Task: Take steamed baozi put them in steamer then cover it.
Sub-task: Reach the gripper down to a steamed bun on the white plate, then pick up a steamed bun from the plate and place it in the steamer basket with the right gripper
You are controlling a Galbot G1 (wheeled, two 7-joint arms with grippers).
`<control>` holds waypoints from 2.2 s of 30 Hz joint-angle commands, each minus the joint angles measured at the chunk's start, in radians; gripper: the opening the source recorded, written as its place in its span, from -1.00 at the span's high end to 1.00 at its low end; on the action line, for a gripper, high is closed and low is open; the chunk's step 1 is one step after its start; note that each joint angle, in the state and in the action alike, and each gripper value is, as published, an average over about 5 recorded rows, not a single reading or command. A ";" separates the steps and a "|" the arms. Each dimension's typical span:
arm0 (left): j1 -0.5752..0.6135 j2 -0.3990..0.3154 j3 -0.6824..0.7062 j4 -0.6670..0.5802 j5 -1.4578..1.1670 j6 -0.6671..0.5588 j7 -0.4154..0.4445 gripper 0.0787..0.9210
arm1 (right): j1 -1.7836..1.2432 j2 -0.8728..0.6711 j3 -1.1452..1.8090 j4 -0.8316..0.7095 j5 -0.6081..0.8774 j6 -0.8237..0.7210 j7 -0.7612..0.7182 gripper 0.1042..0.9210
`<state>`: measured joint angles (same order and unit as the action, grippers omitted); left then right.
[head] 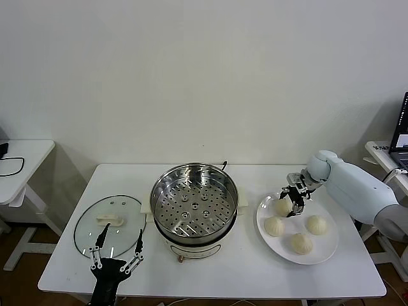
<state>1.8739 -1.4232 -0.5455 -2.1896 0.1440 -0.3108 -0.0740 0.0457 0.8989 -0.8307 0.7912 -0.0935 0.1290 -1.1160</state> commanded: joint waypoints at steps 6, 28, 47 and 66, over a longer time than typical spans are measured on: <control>0.004 0.006 0.002 -0.020 0.000 0.007 -0.002 -0.77 | 0.136 -0.060 -0.018 0.181 0.008 0.099 -0.043 -0.45; 0.015 0.010 0.007 -0.043 -0.001 0.015 -0.006 -0.77 | 0.501 0.283 -0.160 0.435 -0.075 0.572 -0.093 -0.41; 0.017 0.008 0.001 -0.045 -0.004 0.013 -0.011 -0.77 | 0.332 0.438 -0.196 0.314 -0.255 0.579 -0.074 -0.39; 0.014 0.008 -0.005 -0.037 -0.007 0.006 -0.014 -0.77 | 0.273 0.522 -0.160 0.163 -0.350 0.617 -0.065 -0.40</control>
<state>1.8876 -1.4157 -0.5494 -2.2276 0.1378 -0.3031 -0.0875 0.3361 1.3884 -0.9953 1.0053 -0.4073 0.7321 -1.1826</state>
